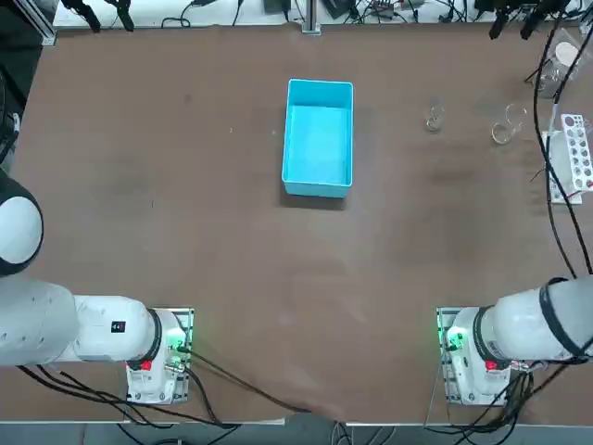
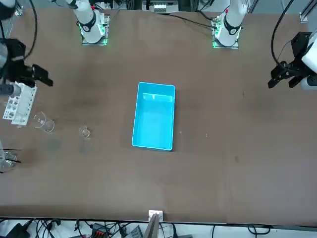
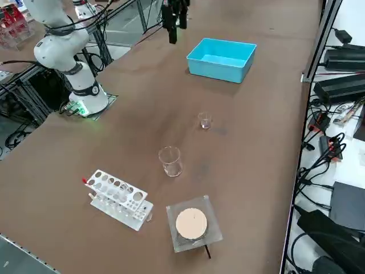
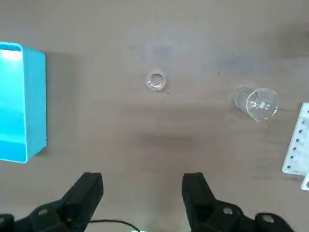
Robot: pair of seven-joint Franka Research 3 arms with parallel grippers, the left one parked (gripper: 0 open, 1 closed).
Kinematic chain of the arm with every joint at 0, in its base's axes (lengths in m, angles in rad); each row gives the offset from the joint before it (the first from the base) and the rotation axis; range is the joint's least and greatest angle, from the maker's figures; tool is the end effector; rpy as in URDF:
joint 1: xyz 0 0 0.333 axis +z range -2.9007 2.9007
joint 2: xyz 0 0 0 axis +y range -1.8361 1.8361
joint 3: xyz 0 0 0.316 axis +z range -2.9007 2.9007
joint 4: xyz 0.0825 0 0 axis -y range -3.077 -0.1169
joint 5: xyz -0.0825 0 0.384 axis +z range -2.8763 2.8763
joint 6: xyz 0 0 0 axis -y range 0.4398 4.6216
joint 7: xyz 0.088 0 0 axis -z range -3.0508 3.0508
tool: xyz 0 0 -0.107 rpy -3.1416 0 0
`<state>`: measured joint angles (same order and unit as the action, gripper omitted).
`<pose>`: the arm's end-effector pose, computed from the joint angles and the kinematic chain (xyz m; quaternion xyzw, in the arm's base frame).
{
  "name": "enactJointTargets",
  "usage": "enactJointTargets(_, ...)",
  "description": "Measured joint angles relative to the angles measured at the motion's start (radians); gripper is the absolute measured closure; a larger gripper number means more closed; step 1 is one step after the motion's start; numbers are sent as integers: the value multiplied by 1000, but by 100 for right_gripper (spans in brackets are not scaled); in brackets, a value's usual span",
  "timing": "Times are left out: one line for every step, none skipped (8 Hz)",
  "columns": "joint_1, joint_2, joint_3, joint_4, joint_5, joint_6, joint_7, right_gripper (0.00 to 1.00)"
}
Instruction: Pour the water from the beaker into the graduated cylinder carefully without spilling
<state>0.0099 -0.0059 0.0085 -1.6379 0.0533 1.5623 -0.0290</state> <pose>0.5491 0.0159 0.5956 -0.9988 -0.0230 0.0347 0.0268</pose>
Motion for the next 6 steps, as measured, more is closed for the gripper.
enactJointTargets(2, -45, 10, -48, -3, 23, 0, 0)
enactJointTargets(4, -72, 13, -79, -5, 36, 0, 0)
enactJointTargets(4, -82, 13, -94, -5, 39, 0, 0)
enactJointTargets(4, -82, 13, -97, -5, 40, 0, 0)
enactJointTargets(3, -82, 13, -98, -5, 42, 0, 0)
enactJointTargets(3, -82, 13, -98, -5, 42, 0, 0)
